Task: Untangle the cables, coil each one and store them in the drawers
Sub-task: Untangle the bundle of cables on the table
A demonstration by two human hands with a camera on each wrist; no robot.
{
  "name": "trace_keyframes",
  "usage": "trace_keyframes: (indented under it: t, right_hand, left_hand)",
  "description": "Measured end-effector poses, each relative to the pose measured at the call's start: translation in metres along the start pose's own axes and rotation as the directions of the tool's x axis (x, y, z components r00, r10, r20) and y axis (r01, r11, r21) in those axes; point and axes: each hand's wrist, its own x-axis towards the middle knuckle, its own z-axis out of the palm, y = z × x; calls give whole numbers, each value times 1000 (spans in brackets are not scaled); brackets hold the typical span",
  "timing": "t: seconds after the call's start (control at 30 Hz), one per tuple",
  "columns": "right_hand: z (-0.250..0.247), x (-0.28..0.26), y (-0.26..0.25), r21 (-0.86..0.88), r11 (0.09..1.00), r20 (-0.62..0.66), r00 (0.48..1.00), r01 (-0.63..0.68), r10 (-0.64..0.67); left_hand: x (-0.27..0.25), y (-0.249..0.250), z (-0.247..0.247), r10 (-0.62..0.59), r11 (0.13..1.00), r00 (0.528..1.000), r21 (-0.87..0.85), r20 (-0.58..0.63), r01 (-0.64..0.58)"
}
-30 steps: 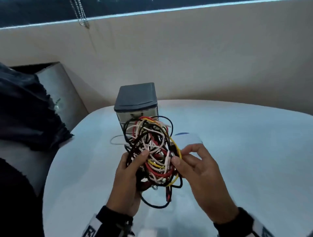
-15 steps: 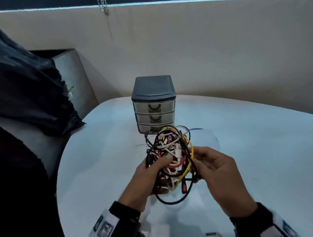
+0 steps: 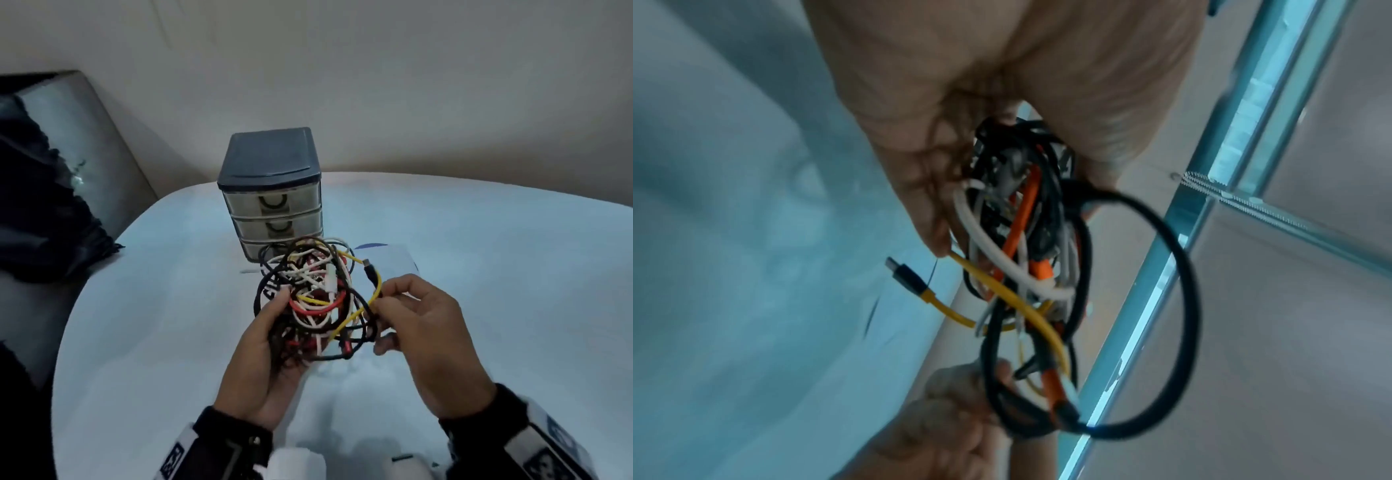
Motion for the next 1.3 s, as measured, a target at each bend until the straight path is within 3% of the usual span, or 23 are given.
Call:
trace_keyframes:
  t: [0.13,0.3,0.4,0.47,0.53,0.63,0.73,0.8,0.87,0.93,1.1,1.3]
  right_hand:
    - [-2,2,-6,200,966,100,984,-163,146]
    - [3,0,-8,170,953,36,968,-252,249]
    - [7,-5,-12,208,872,153,895,-444,419]
    - [5,-11,-14,277,803,266,845,-528,463]
    - [4,-13,-14,389,799,270,886,-458,377]
    - [4,-11,-14,473,839,165,963,-268,214]
    - [7,-8,-4,483,858,107,985,-173,138]
    - [12,-10,4,398,908,97,990,-129,98]
    - [16,-11,15,180,982,75,996,-56,44]
    - [14,-8,19,7,1000,78,997,-26,26]
    - [-9,1,4,-63,995,230,969,-77,90]
    - [-8,-2,7,-181,982,251,968,51,-4]
  left_hand:
    - [2,10,-6,7,996,999,-93,-33,-10]
    - [-5,10,1,-3,997,996,-82,-88,-4]
    - [-14,14,2,24,984,996,-177,-82,-38]
    - [-18,19,-1,61,965,993,-250,-98,-84]
    - [-20,24,-4,86,947,990,-299,-109,-115]
    - [-19,25,-4,129,955,988,-256,-89,-147]
    - [-16,17,2,139,976,989,-164,-52,-146]
    - [-13,10,5,127,982,992,-142,-7,-127]
    - [-11,4,5,145,984,989,-109,21,-142]
    - [-8,4,3,191,979,980,-76,50,-187]
    - [-10,15,-7,301,954,950,-39,81,-299]
    - [-11,14,-16,317,948,944,-32,94,-316]
